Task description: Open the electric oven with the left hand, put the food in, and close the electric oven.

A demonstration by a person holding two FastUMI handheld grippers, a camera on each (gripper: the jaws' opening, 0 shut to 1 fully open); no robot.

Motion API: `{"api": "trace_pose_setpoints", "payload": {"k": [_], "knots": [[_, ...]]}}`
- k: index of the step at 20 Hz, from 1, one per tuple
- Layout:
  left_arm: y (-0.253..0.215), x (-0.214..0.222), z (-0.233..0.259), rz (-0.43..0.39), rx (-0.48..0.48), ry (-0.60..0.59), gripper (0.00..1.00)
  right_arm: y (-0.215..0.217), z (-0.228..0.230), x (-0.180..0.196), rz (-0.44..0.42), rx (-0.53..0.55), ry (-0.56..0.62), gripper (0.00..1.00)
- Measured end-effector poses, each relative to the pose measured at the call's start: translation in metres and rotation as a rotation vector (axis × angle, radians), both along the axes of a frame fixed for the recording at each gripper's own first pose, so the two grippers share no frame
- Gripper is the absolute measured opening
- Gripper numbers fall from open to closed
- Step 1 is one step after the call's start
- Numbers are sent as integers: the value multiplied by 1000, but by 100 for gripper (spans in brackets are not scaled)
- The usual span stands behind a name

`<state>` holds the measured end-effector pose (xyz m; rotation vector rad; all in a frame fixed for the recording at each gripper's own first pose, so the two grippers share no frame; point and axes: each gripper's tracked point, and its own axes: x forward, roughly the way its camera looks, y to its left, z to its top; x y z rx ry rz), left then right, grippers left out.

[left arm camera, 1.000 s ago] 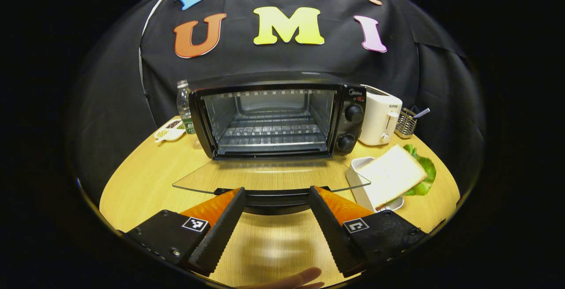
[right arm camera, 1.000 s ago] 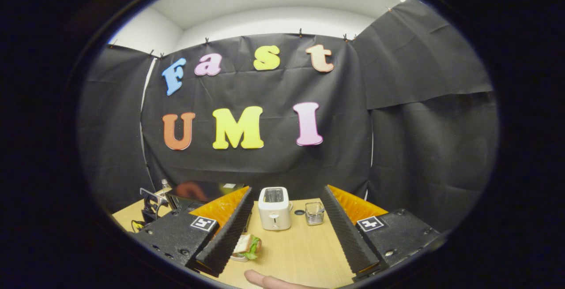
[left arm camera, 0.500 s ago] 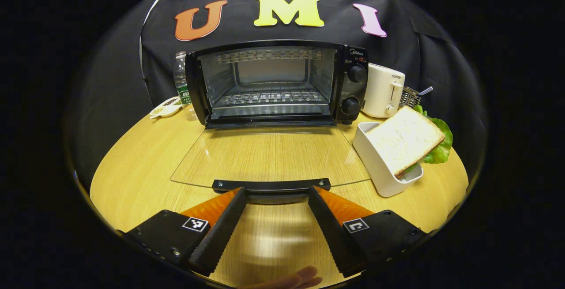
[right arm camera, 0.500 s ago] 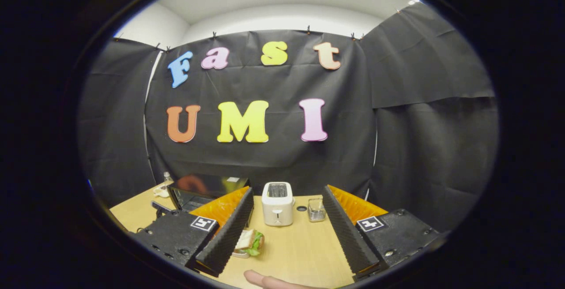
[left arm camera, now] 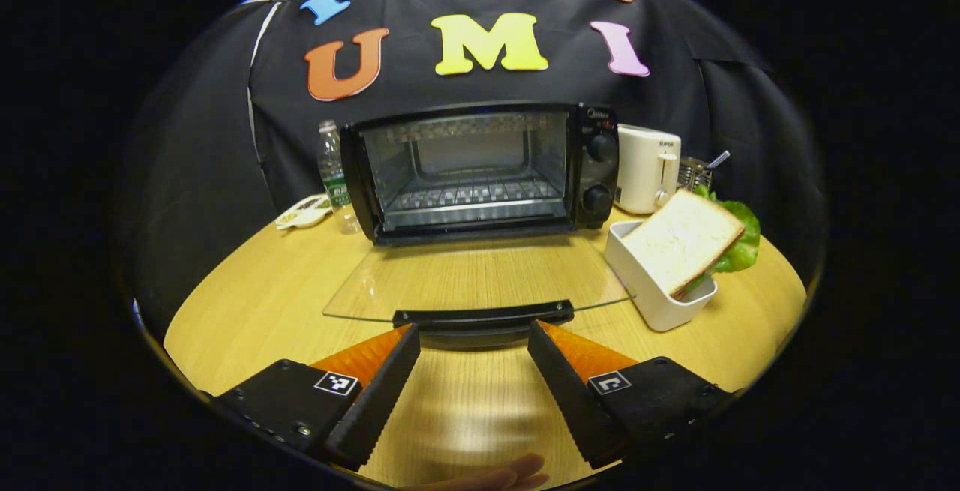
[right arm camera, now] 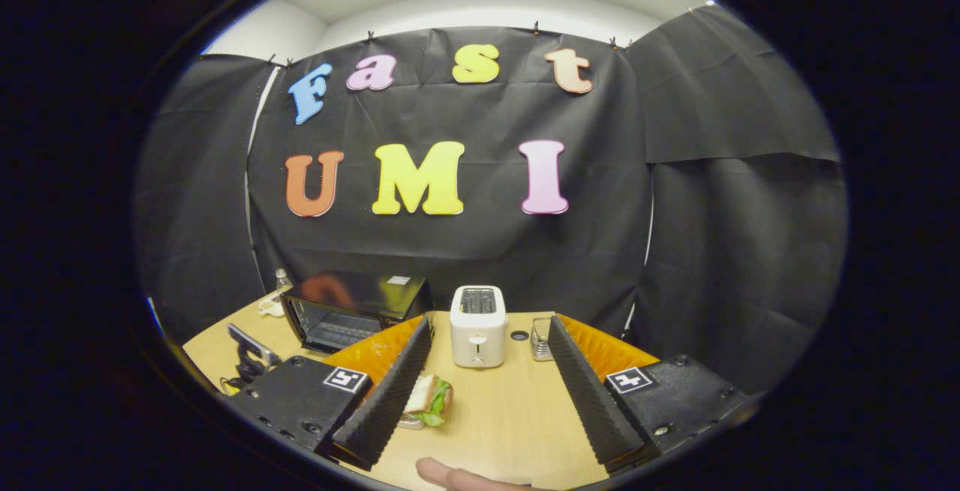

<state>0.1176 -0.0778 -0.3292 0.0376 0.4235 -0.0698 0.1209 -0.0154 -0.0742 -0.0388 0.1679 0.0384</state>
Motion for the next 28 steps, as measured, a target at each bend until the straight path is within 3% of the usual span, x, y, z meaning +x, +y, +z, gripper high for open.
{"api": "trace_pose_setpoints", "payload": {"k": [2,3,6,11,13,19,24,25,26,27,28], "knots": [[3,-6,38,-7,-23,-76,100,3,-11,10,14,8,35,100],[6,-8,59,-3,-34,-112,96,5,-14,16,21,10,50,95],[18,-19,116,14,-51,-211,95,1,-30,36,10,6,86,95],[37,-36,194,37,3,-342,95,6,-68,68,51,48,195,95],[44,-47,215,50,10,-380,95,15,-93,82,93,90,271,100],[68,-64,249,117,-25,-446,95,47,-170,111,262,197,540,98],[77,-70,259,153,-21,-473,95,74,-216,112,407,258,747,97],[76,-71,256,154,-26,-468,95,78,-223,113,419,278,783,86],[73,-71,254,152,-30,-460,95,80,-230,113,432,294,810,96],[73,-69,252,154,-32,-453,95,80,-237,116,442,301,838,83],[73,-69,250,156,-29,-446,95,80,-241,118,455,311,860,83]]}}
